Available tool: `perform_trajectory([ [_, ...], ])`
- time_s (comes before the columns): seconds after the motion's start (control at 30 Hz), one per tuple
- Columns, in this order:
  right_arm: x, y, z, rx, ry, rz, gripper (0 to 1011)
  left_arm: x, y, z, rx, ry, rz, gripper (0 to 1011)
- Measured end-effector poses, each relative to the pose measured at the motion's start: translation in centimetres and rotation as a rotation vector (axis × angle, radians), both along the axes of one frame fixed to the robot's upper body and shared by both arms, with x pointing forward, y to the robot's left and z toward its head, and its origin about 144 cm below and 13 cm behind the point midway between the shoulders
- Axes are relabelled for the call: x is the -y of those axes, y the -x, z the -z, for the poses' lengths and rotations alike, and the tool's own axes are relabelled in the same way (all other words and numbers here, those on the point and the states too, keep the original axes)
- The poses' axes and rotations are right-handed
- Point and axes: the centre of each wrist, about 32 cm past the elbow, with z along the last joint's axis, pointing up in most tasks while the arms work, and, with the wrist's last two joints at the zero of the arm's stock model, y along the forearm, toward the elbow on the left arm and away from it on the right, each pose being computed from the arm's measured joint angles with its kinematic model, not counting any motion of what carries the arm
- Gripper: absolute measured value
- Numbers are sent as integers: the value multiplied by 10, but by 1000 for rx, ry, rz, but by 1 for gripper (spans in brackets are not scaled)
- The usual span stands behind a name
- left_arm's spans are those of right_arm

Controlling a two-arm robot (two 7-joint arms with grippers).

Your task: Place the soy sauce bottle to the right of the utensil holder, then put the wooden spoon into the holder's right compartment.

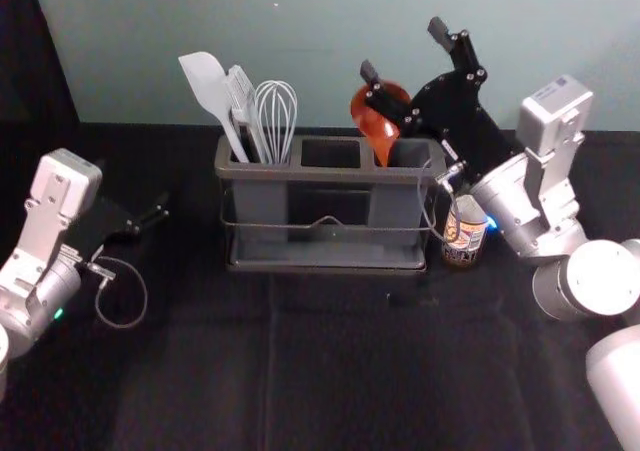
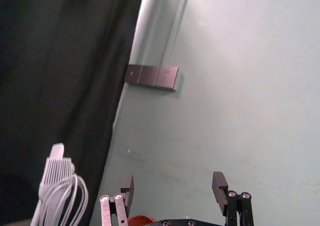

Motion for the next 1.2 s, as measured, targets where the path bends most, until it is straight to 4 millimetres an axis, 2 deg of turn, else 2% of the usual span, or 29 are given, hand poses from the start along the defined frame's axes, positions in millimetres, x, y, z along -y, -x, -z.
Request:
perform_trajectory([
  [0.27, 4, 25, 2, 0, -37, 4, 1004, 0, 0, 0, 0, 0, 0, 1005],
  [0.37, 9, 44, 7, -4, -49, 7, 1004, 0, 0, 0, 0, 0, 0, 1005],
  [0.57, 27, 80, 15, -33, -30, 59, 1004, 0, 0, 0, 0, 0, 0, 1005],
  [0.7, 48, 99, 17, -85, 15, 201, 1004, 0, 0, 0, 0, 0, 0, 1005],
  [0.93, 72, 111, 20, -141, 105, 408, 1004, 0, 0, 0, 0, 0, 0, 1005],
  [1.2, 88, 101, 28, -203, 203, 568, 1004, 0, 0, 0, 0, 0, 0, 1005],
])
